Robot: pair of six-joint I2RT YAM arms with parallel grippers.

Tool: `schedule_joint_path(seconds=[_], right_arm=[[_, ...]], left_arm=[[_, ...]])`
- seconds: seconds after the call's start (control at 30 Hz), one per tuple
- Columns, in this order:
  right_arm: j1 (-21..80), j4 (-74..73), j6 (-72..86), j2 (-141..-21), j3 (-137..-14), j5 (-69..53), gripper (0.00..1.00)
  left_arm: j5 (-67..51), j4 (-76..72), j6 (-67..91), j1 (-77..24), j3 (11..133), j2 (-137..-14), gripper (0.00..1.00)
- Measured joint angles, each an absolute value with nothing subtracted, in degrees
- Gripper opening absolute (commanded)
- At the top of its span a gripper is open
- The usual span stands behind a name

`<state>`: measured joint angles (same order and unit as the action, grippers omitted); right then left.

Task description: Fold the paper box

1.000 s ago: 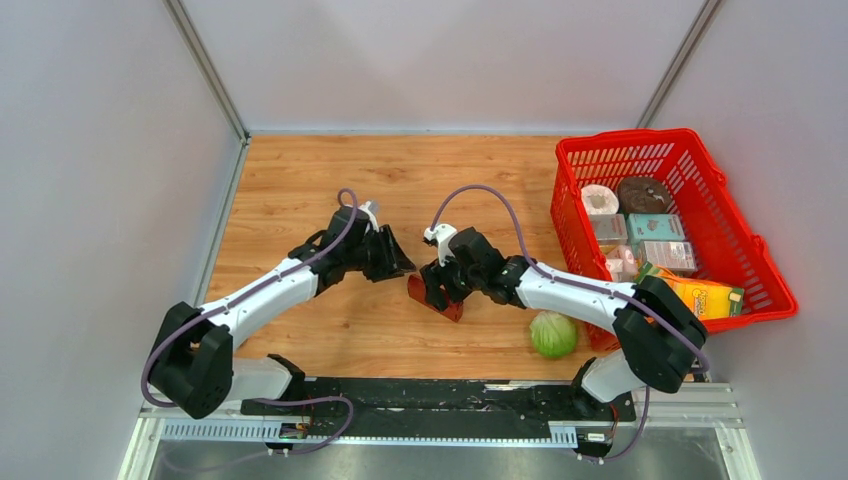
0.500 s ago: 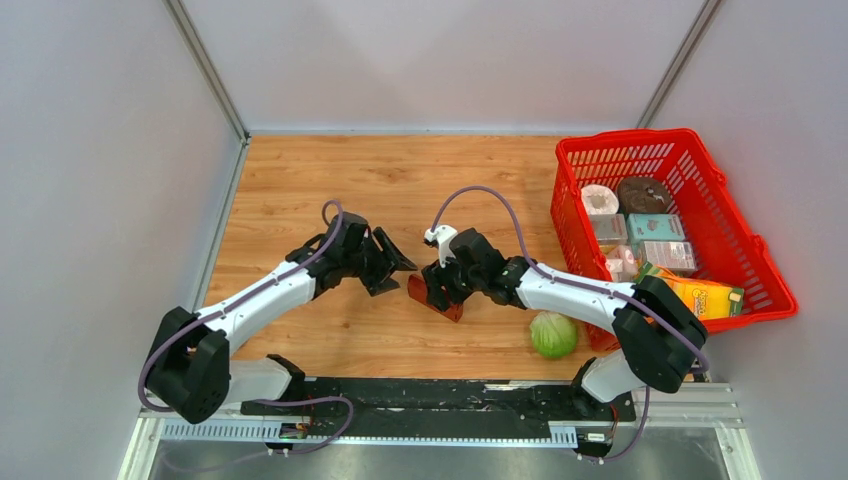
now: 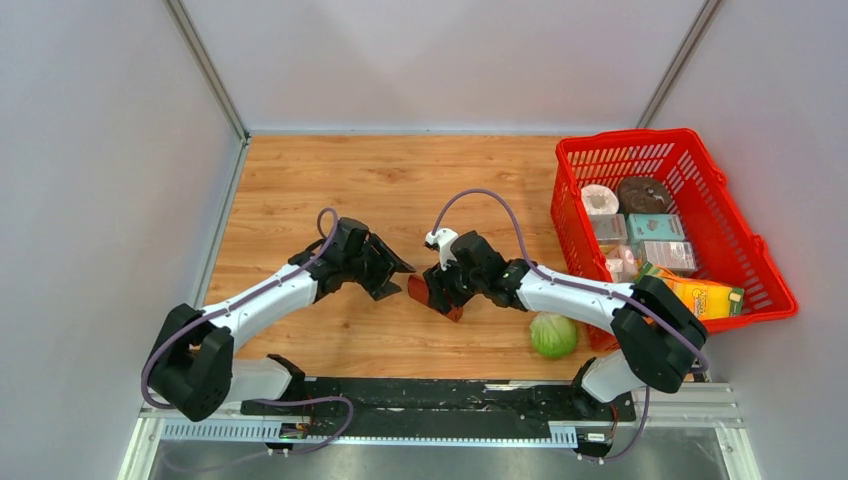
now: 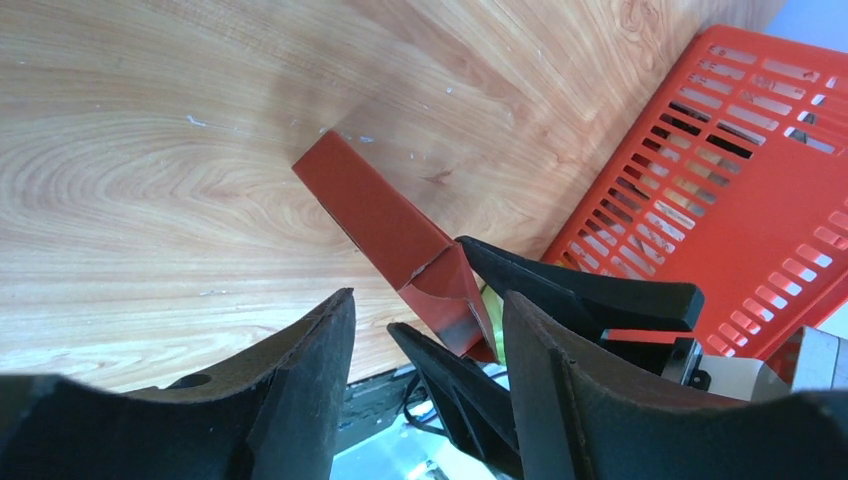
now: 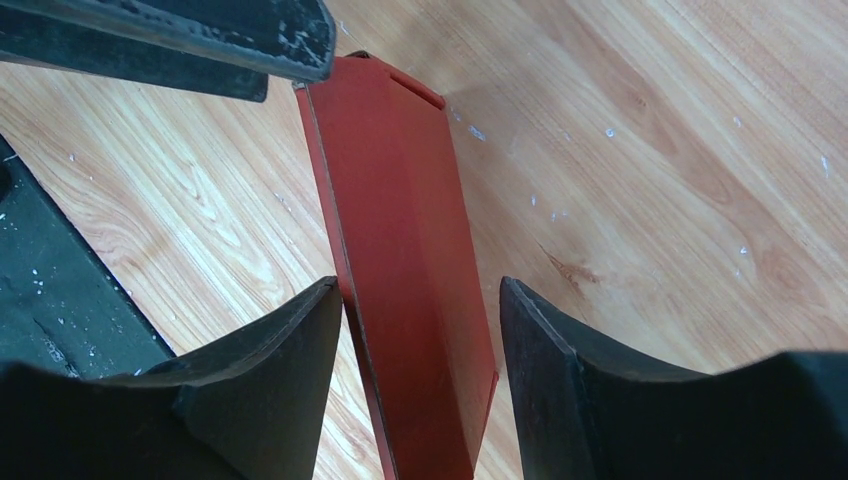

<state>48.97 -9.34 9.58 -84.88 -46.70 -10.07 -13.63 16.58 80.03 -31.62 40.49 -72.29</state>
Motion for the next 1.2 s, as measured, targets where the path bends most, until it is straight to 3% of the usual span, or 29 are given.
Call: schedule_joint_path(seconds=[1.03,1.2], right_arm=[[48.9,-9.0,9.2,-84.9,-46.7,-10.3,0.59],[48.9,-8.3,9.3,-85.1,-46.7,-10.7,0.59]], left_arm=[[-11.6,1.5,83.9,-31.7,31.0,-71.4,0.40],[-10.0,-1.8,84.1,-31.9,28.8,-70.2,0.29]])
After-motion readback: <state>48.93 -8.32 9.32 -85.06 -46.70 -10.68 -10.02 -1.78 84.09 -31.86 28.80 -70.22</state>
